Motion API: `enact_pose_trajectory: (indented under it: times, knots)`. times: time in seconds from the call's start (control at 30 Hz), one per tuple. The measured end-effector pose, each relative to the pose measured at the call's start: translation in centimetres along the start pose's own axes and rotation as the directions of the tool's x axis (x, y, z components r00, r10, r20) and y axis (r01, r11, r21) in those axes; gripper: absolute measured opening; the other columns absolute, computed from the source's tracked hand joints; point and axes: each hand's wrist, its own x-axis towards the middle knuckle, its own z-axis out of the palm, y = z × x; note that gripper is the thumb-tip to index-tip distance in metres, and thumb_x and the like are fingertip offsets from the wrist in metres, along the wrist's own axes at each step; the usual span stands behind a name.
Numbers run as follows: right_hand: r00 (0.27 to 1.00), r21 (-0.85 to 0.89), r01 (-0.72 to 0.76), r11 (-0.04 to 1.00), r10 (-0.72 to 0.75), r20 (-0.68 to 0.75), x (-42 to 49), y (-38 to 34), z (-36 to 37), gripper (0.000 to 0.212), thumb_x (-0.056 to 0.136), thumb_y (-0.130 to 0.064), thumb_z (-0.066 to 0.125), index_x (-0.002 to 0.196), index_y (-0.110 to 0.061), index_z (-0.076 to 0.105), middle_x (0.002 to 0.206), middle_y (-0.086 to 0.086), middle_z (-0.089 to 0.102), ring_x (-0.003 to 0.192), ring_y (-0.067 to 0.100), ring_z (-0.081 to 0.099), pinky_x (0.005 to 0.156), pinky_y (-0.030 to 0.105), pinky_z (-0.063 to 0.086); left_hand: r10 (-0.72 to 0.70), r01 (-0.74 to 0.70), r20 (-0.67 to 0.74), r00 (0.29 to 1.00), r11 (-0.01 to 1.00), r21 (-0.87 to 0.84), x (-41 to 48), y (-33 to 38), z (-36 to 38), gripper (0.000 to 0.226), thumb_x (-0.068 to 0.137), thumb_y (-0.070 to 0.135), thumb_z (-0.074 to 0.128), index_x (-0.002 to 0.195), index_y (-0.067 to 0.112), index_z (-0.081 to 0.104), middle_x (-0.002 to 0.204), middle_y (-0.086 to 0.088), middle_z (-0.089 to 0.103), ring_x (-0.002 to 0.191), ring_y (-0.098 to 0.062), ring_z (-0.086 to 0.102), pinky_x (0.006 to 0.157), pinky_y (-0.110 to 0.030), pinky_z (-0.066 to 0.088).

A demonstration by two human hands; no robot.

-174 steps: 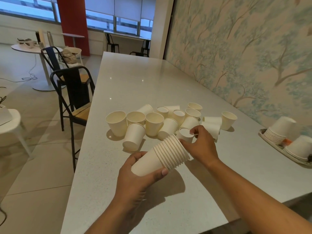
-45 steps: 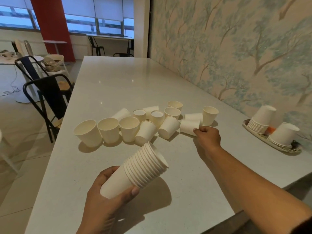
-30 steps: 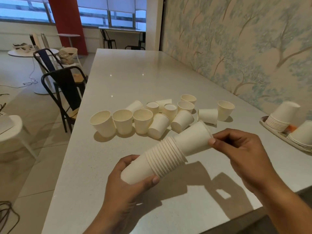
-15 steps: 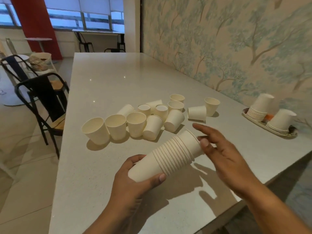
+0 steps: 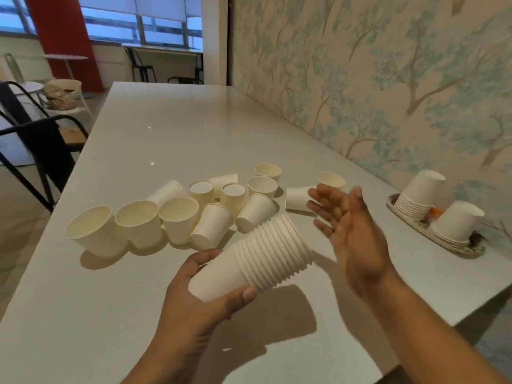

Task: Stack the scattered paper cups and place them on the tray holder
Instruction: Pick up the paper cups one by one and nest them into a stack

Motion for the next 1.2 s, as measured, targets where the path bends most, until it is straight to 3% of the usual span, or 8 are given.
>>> enact_pose_trajectory:
  times: [0.13, 0.23, 0.33, 0.47, 0.67, 0.8, 1.0, 1.2]
  knots:
    - [0.951, -0.322, -0.166, 0.932, 0.065, -0.303, 7.8, 3.4, -3.7, 0.022, 0.092, -0.031, 0.063, 0.110, -0.021, 0.071, 0.113, 0.005, 0.069, 0.101, 0.026, 0.065, 0.077, 0.037, 0.054, -0.052, 0.048, -0.052, 0.997, 0.996, -0.074, 0.4, -1.2, 0.0, 0.078, 0.012, 0.046, 0.099, 0.085, 0.041, 0.074, 0.079, 0.002, 0.073, 0.060, -0.020, 0.068, 0.050, -0.036, 0.056]
    - [0.942, -0.363, -0.262, 0.894, 0.157, -0.296, 11.3, 6.7, -5.3, 0.031, 0.087, -0.027, 0.071, 0.115, -0.012, 0.070, 0.116, 0.009, 0.068, 0.106, 0.028, 0.064, 0.092, 0.042, 0.054, -0.080, 0.075, -0.124, 0.989, 0.996, -0.047, 0.4, -1.9, -0.1, 0.091, -0.003, 0.056, 0.094, 0.084, 0.038, 0.073, 0.078, -0.005, 0.073, 0.058, -0.025, 0.065, 0.047, -0.036, 0.054]
    - [0.945, -0.339, -0.259, 0.904, 0.164, -0.284, 13.1, 8.6, -5.5, 0.022, 0.083, -0.029, 0.075, 0.099, -0.014, 0.075, 0.118, 0.009, 0.064, 0.108, 0.029, 0.062, 0.097, 0.047, 0.052, -0.050, 0.046, -0.170, 0.984, 0.998, -0.031, 0.2, -2.4, -0.5, 0.093, -0.003, 0.056, 0.093, 0.086, 0.038, 0.074, 0.095, -0.015, 0.070, 0.080, -0.036, 0.064, 0.058, -0.038, 0.052]
    - [0.962, -0.455, -0.186, 0.871, 0.067, -0.265, 13.6, 9.1, -5.5, 0.009, 0.086, -0.025, 0.072, 0.077, -0.026, 0.071, 0.093, 0.001, 0.070, 0.096, 0.023, 0.065, 0.085, 0.034, 0.051, -0.031, 0.018, -0.205, 0.978, 0.998, -0.062, 0.3, -3.1, -0.7, 0.091, 0.002, 0.052, 0.096, 0.089, 0.037, 0.074, 0.097, -0.011, 0.073, 0.088, -0.038, 0.064, 0.069, -0.045, 0.056]
    - [0.974, -0.445, -0.051, 0.894, -0.053, -0.218, 9.6, 6.1, -5.2, 0.005, 0.089, -0.020, 0.070, 0.087, -0.023, 0.073, 0.098, 0.006, 0.072, 0.086, 0.017, 0.064, 0.067, 0.016, 0.049, -0.022, 0.010, -0.203, 0.979, 0.998, -0.057, -0.1, -3.3, -0.6, 0.088, 0.002, 0.040, 0.099, 0.086, 0.035, 0.074, 0.090, -0.001, 0.074, 0.087, -0.034, 0.065, 0.055, -0.033, 0.059]
    - [0.967, -0.339, 0.235, 0.911, -0.255, -0.013, 4.5, 1.7, -5.3, 0.016, 0.088, -0.031, 0.070, 0.083, -0.045, 0.076, 0.074, -0.013, 0.071, 0.058, 0.001, 0.055, 0.055, 0.008, 0.044, -0.036, 0.018, -0.222, 0.974, 0.996, -0.083, -0.3, -2.9, -0.2, 0.069, 0.020, 0.022, 0.093, 0.085, 0.037, 0.074, 0.084, 0.004, 0.075, 0.076, -0.022, 0.072, 0.054, -0.031, 0.060]
    - [0.895, -0.292, 0.370, 0.882, -0.254, 0.367, 0.3, -1.0, -3.1, 0.016, 0.085, -0.044, 0.069, 0.093, -0.034, 0.078, 0.082, 0.004, 0.064, 0.077, 0.030, 0.060, 0.071, 0.046, 0.054, -0.045, 0.027, -0.201, 0.979, 0.995, -0.092, -0.5, -2.4, 0.3, 0.068, 0.027, 0.022, 0.094, 0.090, 0.036, 0.073, 0.081, 0.009, 0.074, 0.066, -0.007, 0.072, 0.055, -0.024, 0.059]
    - [0.836, -0.274, 0.404, 0.873, -0.230, 0.498, -2.3, 1.2, 0.0, 0.016, 0.091, -0.036, 0.063, 0.082, -0.031, 0.075, 0.075, -0.006, 0.054, 0.065, 0.007, 0.053, 0.059, 0.012, 0.040, -0.054, 0.039, -0.214, 0.975, 0.996, -0.077, -0.4, -2.4, 0.2, 0.071, 0.025, 0.019, 0.094, 0.091, 0.034, 0.072, 0.083, 0.009, 0.073, 0.066, -0.007, 0.072, 0.052, -0.026, 0.059]
